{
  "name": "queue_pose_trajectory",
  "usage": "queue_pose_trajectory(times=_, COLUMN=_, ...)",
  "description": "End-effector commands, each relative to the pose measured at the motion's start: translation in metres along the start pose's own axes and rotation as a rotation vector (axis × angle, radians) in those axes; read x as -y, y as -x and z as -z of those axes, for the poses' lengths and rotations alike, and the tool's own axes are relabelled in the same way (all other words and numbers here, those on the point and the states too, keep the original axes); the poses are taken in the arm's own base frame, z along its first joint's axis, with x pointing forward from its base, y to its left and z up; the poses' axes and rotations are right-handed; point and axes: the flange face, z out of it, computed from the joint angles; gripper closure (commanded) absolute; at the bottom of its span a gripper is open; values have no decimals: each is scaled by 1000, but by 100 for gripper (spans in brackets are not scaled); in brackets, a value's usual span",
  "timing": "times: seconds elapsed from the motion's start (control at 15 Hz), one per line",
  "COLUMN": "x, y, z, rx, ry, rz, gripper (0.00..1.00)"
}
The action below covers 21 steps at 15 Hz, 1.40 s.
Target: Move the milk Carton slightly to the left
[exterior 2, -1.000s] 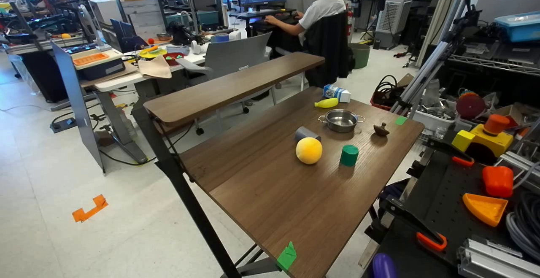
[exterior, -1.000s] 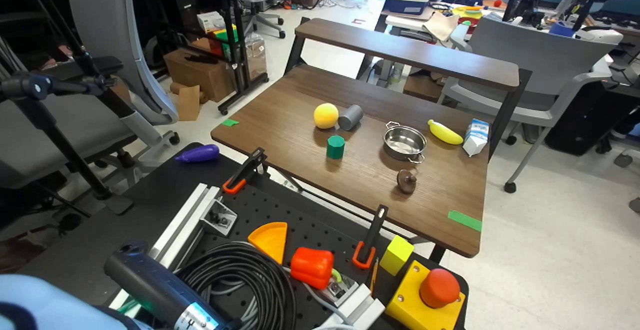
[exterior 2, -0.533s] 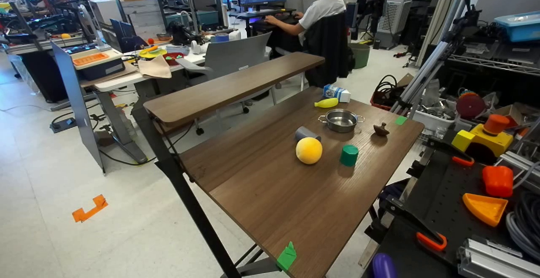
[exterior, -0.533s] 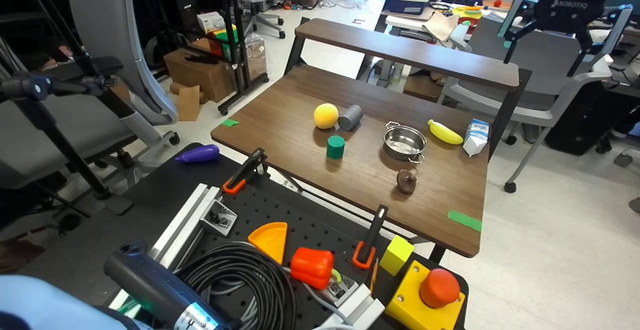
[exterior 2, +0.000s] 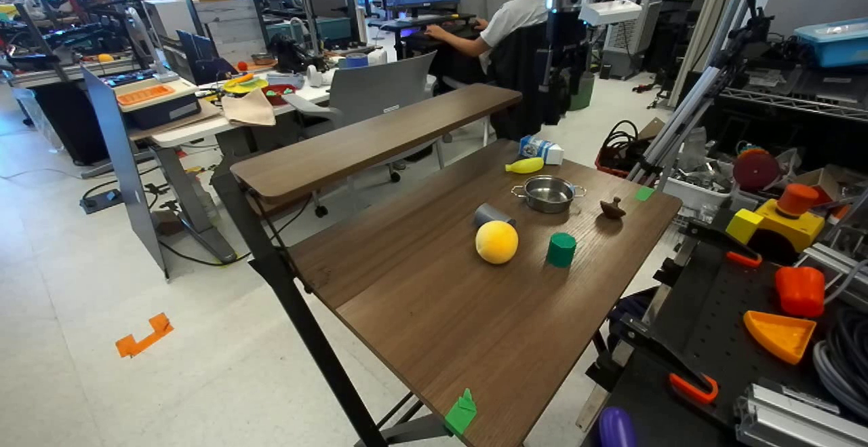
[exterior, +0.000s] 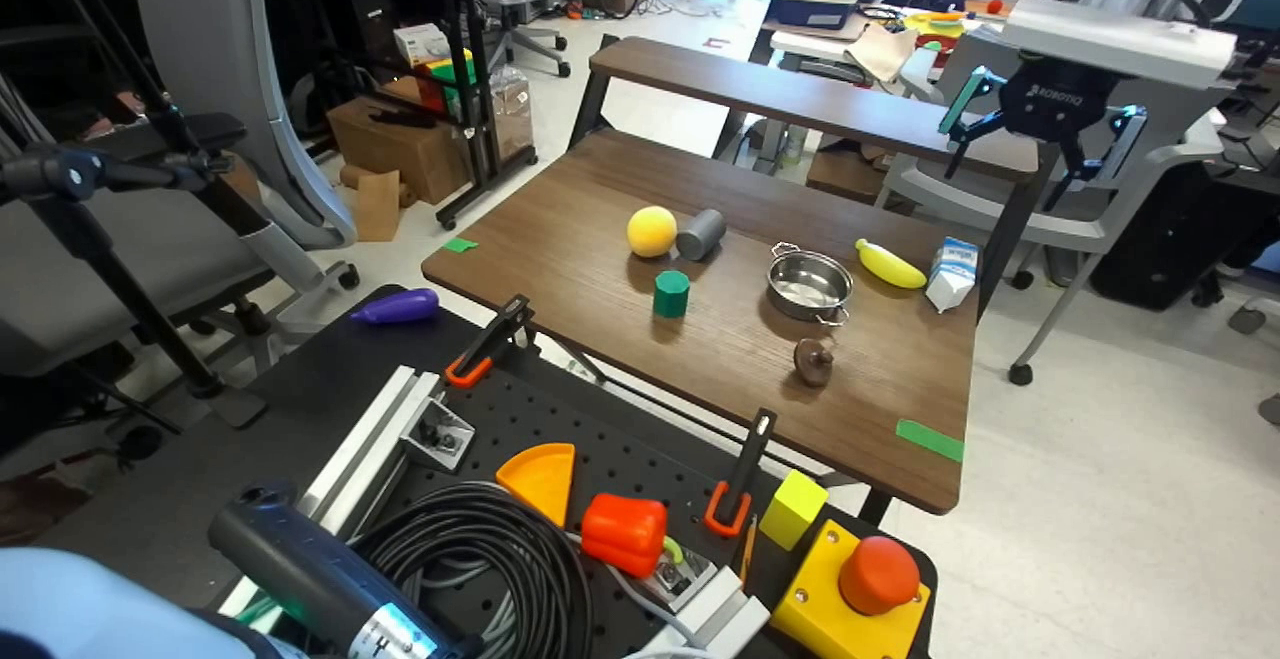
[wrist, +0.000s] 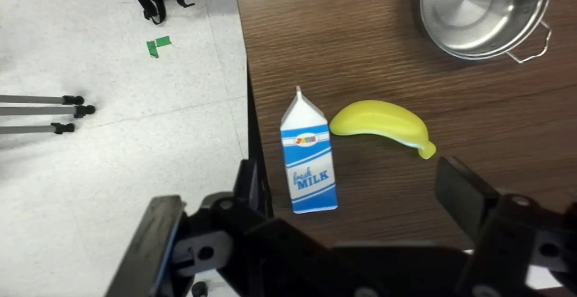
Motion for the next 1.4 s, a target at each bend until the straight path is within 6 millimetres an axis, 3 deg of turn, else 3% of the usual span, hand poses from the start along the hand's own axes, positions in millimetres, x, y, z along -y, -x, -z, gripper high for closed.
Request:
queue_pose_trajectory(times=0.0, x=18, y=-21, z=-23, rx=-34, ry=-43, rz=55, gripper=0)
queue_pose_trajectory(times=0.13, x=21, y=-27, z=-33, rx=-29, ry=-55, rz=56, gripper=0)
queue_pose_trajectory(times=0.53, x=-3, y=-34, z=-58, rx=-32, ry=-57, rz=32, gripper=0)
queue_pose_trajectory(times=0.93, x=12, y=-46, z=-94, rx=-16, ry=-51, rz=43, gripper=0)
queue_pose_trajectory(times=1.33, x=9, y=-55, z=-105, rx=-20, ry=-45, rz=21, gripper=0)
